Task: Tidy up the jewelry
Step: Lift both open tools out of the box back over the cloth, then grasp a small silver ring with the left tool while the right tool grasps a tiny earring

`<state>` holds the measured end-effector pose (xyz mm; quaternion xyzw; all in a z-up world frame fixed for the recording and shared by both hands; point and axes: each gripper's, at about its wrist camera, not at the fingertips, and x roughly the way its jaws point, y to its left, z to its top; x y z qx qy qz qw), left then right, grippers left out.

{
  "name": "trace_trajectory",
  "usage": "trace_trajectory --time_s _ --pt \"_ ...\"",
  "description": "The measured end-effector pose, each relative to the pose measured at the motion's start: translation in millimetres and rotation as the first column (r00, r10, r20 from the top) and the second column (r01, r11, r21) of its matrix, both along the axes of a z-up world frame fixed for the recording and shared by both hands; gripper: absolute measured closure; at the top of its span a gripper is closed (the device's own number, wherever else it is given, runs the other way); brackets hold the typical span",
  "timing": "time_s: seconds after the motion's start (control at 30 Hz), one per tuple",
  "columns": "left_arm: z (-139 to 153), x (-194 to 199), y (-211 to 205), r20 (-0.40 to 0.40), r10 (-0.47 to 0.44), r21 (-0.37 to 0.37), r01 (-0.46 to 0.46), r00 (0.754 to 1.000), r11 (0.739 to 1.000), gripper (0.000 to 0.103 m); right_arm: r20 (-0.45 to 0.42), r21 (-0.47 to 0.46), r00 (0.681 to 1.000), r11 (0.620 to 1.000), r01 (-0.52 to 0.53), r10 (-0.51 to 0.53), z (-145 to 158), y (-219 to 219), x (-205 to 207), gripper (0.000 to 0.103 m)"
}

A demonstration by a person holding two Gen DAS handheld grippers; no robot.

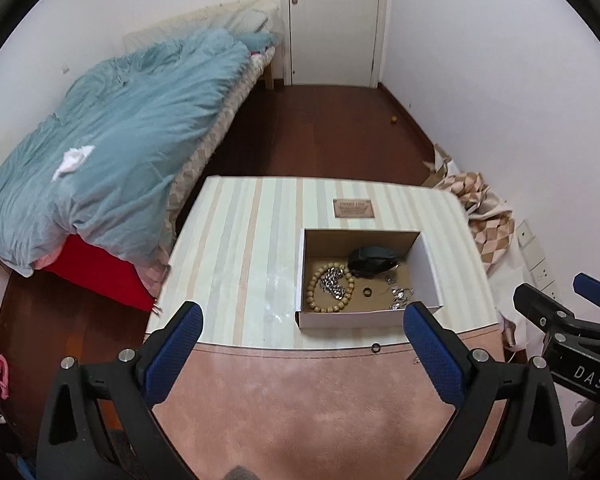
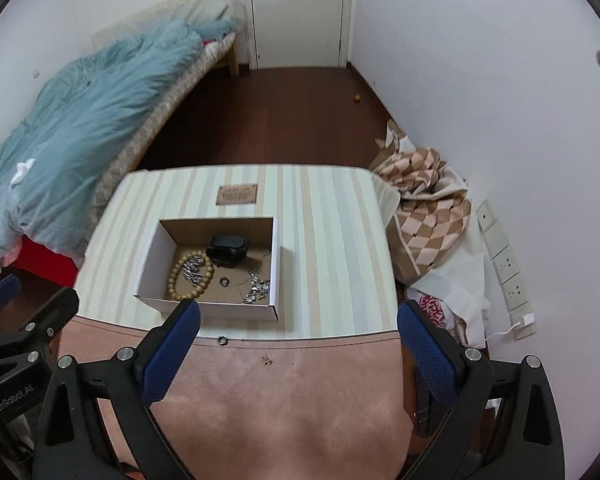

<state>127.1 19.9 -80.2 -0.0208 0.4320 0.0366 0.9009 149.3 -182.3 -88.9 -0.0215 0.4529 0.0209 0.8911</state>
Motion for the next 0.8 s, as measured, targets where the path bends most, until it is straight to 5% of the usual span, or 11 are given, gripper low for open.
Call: trace_trajectory --time_s 0.4,0.57,0.7,0.77,0.8 --pt "40.4 -29.4 -0.9 0.060 0.020 0.007 -0.021 0.998 1.000 0.001 0.061 0.058 0.998 0.998 -0.005 0.002 39.7 -5.6 -31.7 0.003" --pt "24.5 -23.3 -1.4 0.053 0.037 0.034 -0.039 0.998 0.999 0.001 0.019 0.089 1.000 0.996 0.000 -0.002 15.8 -10.4 -24.6 0.003" --pt "-20.1 -11.5 -0.6 -0.027 0.043 0.031 -0.043 0.999 0.999 0.001 -0.043 0.110 0.999 0.994 0.025 -0.020 -41.9 -16.6 -9.1 0.004" --pt "-51.8 -7.1 -0.2 -0.093 0.062 0.057 -0.057 0.994 0.997 0.001 -0.111 0.130 0.994 0.991 0.036 -0.022 -82.9 -18.5 -0.1 0.022" --pt "-68.4 -4.7 -0.5 -0.133 0.065 0.078 -0.055 0.989 0.995 0.001 -0.159 0.145 0.987 0.989 0.040 -0.016 -106.7 -17.8 4.4 0.049"
